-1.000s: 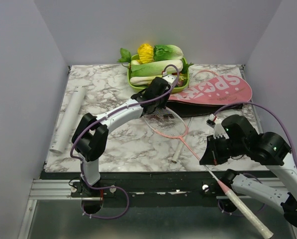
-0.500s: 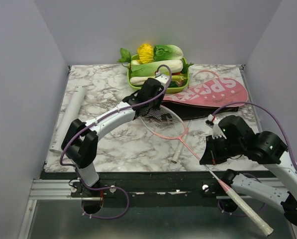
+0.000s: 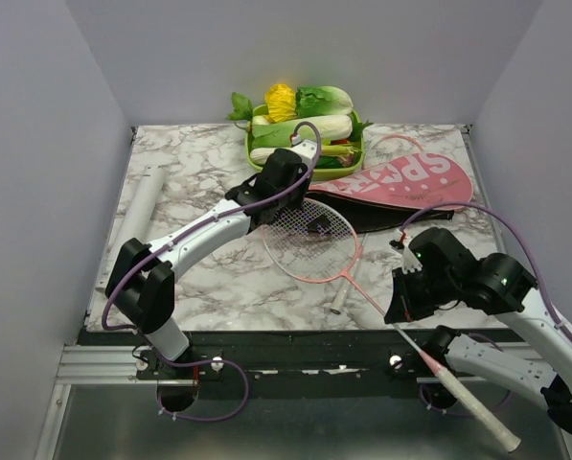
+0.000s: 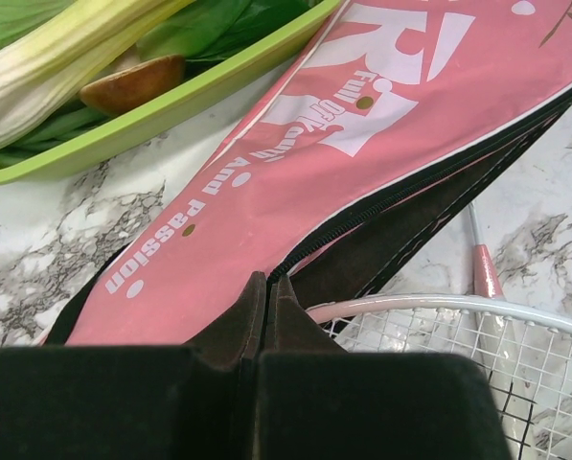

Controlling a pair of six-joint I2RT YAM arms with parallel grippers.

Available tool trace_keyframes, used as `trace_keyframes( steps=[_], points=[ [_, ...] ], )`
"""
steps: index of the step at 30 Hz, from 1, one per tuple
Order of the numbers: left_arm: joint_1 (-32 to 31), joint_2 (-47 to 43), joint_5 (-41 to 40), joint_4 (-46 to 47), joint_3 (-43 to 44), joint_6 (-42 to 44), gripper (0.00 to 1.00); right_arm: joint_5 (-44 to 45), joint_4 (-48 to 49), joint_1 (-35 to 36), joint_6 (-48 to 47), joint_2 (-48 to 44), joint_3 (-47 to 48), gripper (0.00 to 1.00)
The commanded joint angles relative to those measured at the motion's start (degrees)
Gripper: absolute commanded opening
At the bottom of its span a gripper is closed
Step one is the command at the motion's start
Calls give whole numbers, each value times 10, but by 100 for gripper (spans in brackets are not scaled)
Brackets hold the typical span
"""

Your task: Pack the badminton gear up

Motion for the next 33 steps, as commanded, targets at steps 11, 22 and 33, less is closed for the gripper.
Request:
trace_keyframes(
  steps=[11,22,33],
  points=[
    [-3,2,-4,-13,10,8,0,-29,-102,-3,7,-49,7,1],
    [-3,-11,4,-14,-5,0,0,31,-81,-3,33,-25,12,1],
    [-4,-119,48,34,-135,-54,0,117,85,-2,125,36,-71,1]
  ],
)
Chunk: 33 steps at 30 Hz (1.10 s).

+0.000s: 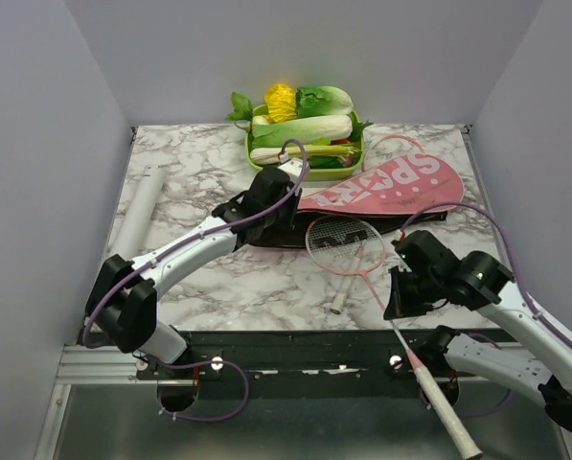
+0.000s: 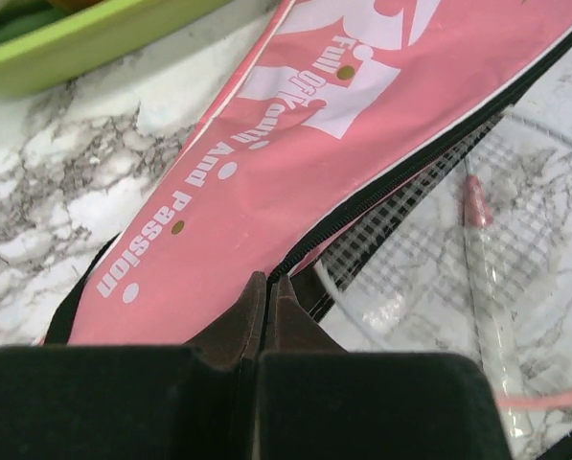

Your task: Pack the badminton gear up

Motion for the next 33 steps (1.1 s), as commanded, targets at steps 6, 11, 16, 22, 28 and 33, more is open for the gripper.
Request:
trace_keyframes(
  steps=[6,11,16,22,28,33],
  points=[
    [-4,-145,73,43,-129,-76,0,187,194,-2,146,113,-34,1],
    [-19,-204,81,31,-177,-99,0,243,282,-11,218,189,-48,1],
    [-44,-257,64,31,-217,-126,0,286,358,-15,311,249,-55,1],
    [-102,-280,32,14,-239,-157,0,338,395,-29,377,333,-34,1],
    [-165,-272,19,14,-246,-196,0,324,459,-94,325,364,-19,1],
    [-205,-269,4,20,-264,-214,0,274,491,-160,214,374,-2,1]
  ],
)
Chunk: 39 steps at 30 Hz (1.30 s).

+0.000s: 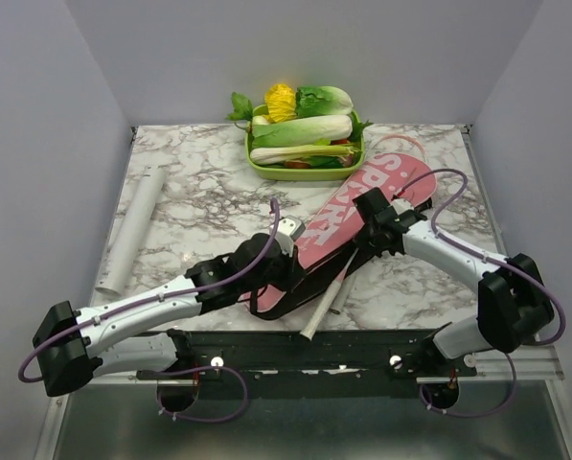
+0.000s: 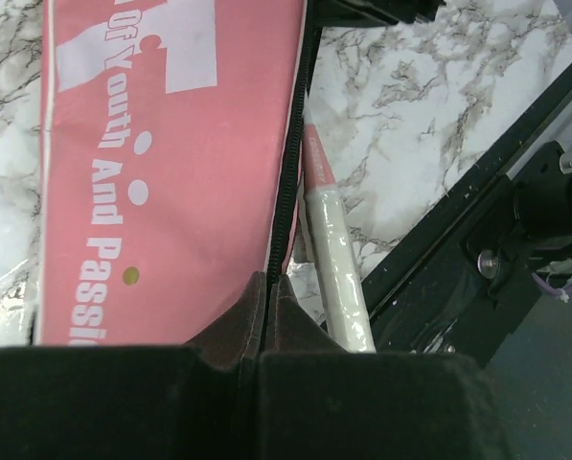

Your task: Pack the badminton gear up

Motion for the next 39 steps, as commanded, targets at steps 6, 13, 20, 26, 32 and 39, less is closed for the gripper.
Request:
trace_keyframes(
  steps=[6,13,20,26,32,39],
  points=[
    [-60,-4,-3,62,-73,-77,0,0,83,-65,-145,25,55,1],
    [-74,38,-7,88,-77,-84,0,-39,104,-65,-167,33,52,18],
    [-74,65,-17,92,-55,-69,0,-78,88,-65,-186,-11,25,47],
    [-72,85,-25,95,-27,-52,0,-126,20,-64,-209,-66,-1,49],
    [-72,99,-21,96,-2,-45,0,-220,-11,-63,-236,-174,-75,46],
    [-68,106,-16,111,10,-41,0,-365,-17,-44,-248,-282,-157,44]
  ],
)
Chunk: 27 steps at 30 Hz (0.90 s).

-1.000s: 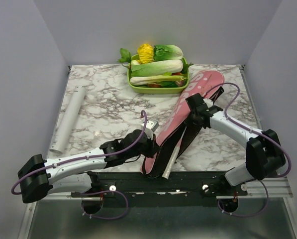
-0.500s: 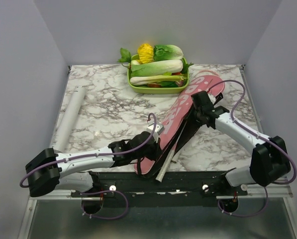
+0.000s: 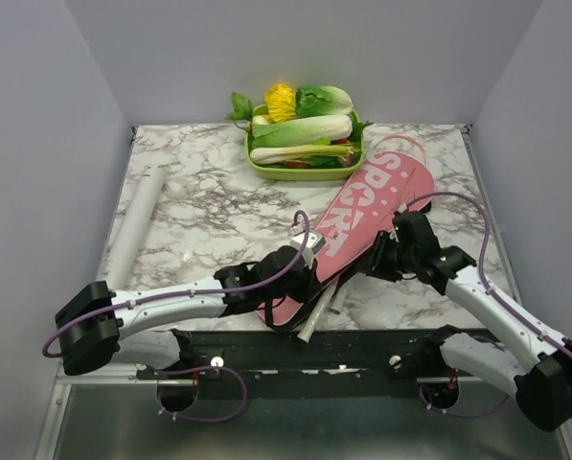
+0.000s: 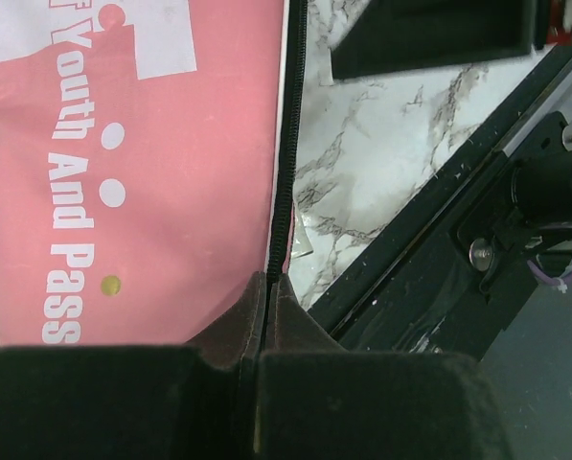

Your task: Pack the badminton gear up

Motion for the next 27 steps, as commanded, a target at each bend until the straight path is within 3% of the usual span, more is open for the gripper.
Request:
trace_keyframes(
  steps=[1,6,15,27],
  points=[
    [1,10,16,28,23,5,0,-133,-8,25,-10,-45,-51,44],
    [2,26,19,32,39,7,0,-177,36,70,55,-87,-105,44],
    [4,28,25,29,53,9,0,-124,142,173,189,-81,-160,44],
    [4,12,27,30,41,6,0,-65,257,249,292,8,-188,44]
  ],
)
